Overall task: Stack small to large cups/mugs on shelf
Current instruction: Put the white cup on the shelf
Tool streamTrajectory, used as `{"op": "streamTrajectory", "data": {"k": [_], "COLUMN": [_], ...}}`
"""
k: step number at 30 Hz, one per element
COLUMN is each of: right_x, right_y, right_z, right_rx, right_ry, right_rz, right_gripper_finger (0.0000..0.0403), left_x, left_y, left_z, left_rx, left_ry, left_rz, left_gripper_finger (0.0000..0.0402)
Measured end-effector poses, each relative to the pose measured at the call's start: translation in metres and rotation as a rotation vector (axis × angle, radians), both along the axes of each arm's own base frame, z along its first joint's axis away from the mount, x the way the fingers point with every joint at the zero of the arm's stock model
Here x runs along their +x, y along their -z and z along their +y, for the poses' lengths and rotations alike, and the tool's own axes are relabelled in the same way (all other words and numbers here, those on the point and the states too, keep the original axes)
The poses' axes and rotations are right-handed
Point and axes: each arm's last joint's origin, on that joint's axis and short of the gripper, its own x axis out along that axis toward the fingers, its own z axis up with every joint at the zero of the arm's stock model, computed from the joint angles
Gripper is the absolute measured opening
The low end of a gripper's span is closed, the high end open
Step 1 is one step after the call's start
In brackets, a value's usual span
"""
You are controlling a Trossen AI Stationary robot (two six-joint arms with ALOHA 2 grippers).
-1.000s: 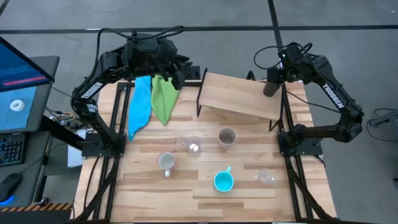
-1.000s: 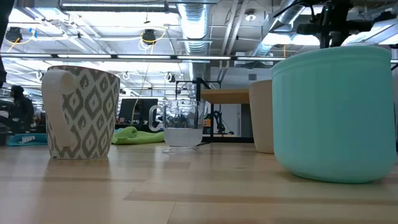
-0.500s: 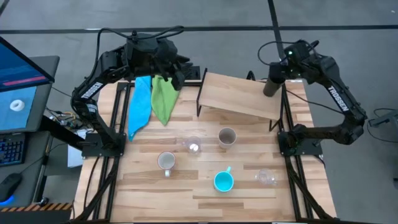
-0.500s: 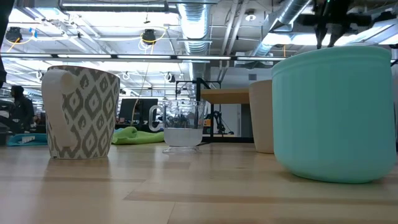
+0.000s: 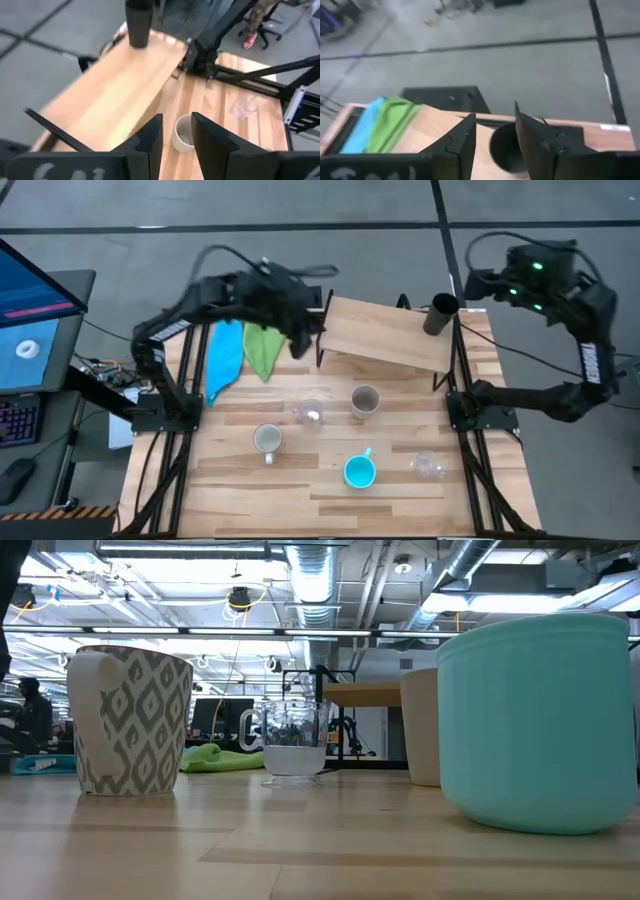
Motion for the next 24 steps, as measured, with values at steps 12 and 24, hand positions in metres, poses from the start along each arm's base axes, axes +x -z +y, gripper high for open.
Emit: {"op": "streamTrajectory", "data": {"k": [12, 24], "right_x": [-0.021, -0.041], "right_y": [0.003, 0.004], "right_z": [0.035, 0.054], "right_rx": [0.034, -0.006], "right_ry": [-0.141, -0.189], "right_rz": [0.035, 0.028], "right_gripper_finger": [0.0159, 0.0159], "left_x": [0.095, 0.151], "left_y": [0.111, 0.200], "left_z": [-0.028, -0.069], "left_rx": [-0.255, -0.226], "left_ry": [-0.136, -0.387], "left_rz": [0.234, 0.310], "left_gripper_finger": [0.0178, 0.0183]}}
